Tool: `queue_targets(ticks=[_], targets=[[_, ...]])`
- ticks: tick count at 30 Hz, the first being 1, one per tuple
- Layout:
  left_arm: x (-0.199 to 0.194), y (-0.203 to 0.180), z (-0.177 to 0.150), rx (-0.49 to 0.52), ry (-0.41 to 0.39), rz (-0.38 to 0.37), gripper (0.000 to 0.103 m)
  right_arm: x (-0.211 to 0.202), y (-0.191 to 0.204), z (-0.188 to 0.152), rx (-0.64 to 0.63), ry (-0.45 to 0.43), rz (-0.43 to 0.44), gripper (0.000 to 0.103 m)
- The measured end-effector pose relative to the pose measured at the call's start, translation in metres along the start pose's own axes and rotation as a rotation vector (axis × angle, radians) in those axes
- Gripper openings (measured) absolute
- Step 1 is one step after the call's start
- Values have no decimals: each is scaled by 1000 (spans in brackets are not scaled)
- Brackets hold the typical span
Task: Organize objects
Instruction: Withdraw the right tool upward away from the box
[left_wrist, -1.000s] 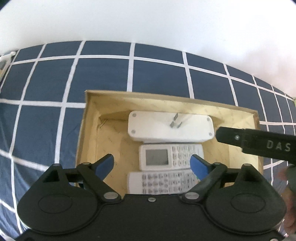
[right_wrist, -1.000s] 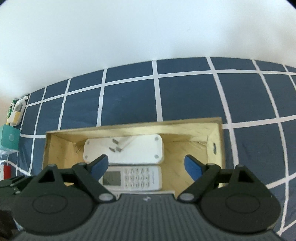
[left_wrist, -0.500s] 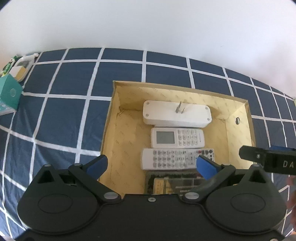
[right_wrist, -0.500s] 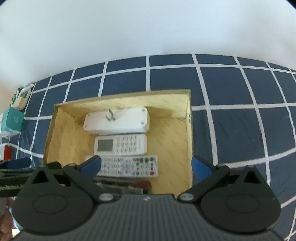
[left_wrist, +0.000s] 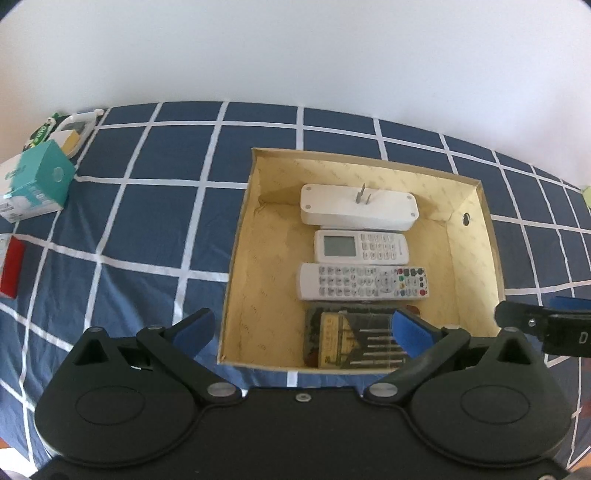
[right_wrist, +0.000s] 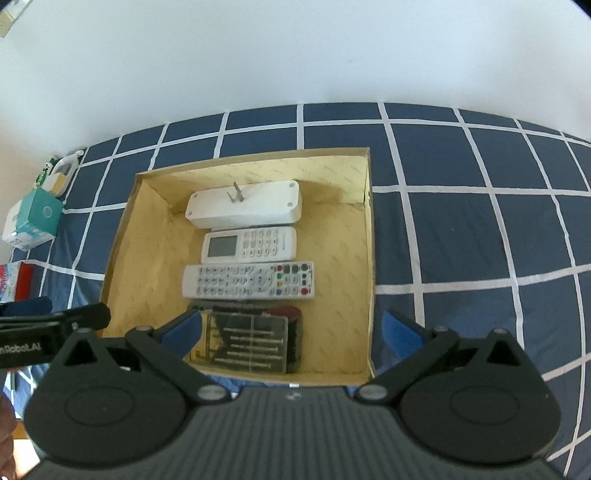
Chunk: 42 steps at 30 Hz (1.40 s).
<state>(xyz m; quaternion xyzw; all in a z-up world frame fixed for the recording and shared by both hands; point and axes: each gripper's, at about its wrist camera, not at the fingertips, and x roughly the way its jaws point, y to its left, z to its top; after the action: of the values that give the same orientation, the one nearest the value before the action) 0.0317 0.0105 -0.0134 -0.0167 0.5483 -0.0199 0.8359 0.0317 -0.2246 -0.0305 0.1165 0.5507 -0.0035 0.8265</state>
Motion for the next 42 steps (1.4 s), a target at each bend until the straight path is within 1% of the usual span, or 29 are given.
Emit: queue_targets(ticks=[7,15,27,42], targets=[[-18,0,-16,26,-22,16,103,-17,3,-16,2,-16,3,103],[-30,5,-29,26,-32,28,103,-26,5,-28,6,-23,6,103],[-33,8,-36,31,-21,30,103,-26,3,-39,14,-11,4,103],[-34,7,-35,41,-30,36,103,-28,5,-38,17,-26,6,103]])
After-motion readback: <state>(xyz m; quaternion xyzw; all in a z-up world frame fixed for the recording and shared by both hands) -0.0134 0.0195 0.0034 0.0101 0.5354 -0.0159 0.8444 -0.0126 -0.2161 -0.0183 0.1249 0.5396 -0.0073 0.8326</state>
